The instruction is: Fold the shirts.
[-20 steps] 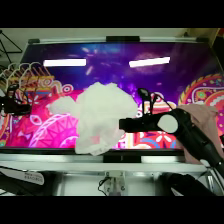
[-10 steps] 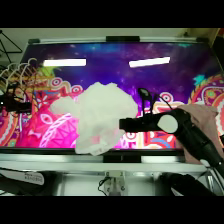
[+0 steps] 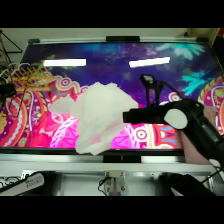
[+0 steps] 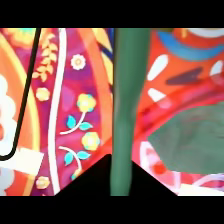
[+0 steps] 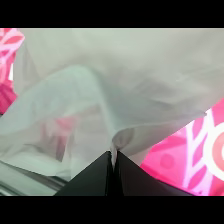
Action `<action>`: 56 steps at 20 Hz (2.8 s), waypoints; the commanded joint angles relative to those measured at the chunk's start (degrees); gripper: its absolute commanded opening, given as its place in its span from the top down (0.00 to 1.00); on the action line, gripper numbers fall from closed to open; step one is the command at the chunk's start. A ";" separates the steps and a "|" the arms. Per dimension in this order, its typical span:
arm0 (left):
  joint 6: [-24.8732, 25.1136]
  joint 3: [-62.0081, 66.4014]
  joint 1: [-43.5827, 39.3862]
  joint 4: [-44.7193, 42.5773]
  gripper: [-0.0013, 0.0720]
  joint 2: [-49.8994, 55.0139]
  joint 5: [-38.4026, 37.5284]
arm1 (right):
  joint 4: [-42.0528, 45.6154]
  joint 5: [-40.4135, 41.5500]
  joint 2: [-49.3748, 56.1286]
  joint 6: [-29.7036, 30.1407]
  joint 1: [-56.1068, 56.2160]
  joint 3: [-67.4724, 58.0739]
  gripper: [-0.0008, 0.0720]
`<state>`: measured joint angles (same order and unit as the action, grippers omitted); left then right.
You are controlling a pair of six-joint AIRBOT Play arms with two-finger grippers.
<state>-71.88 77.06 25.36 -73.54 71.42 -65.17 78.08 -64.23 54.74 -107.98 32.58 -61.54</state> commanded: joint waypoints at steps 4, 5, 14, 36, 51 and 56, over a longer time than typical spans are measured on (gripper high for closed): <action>-1.97 -0.81 -18.18 8.66 0.92 -22.51 -15.41 | 14.08 -3.48 0.22 0.02 0.00 -5.60 0.91; -4.26 -2.12 -22.69 7.65 0.92 -25.03 -18.88 | 15.06 -3.43 0.35 0.00 -0.11 -5.60 0.91; -29.05 -27.67 -74.60 -8.48 0.92 -40.24 -39.10 | 16.57 -3.32 1.60 0.04 -3.72 -5.60 0.91; -51.49 -33.46 -92.65 -14.97 0.92 -21.51 -12.09 | -6.43 1.53 -3.13 8.46 -3.43 -5.66 0.92; -29.92 -31.87 -85.61 -20.74 0.92 -19.50 -8.04 | -20.46 5.64 -3.26 16.57 -3.41 -5.66 0.92; -29.70 -31.23 -82.27 -20.74 0.92 -15.02 0.15 | -21.46 2.10 -3.23 17.03 -3.43 -5.64 0.92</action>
<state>-102.15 45.39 -58.46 -93.84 54.28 -69.76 57.56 -59.81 51.48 -90.98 29.15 -67.18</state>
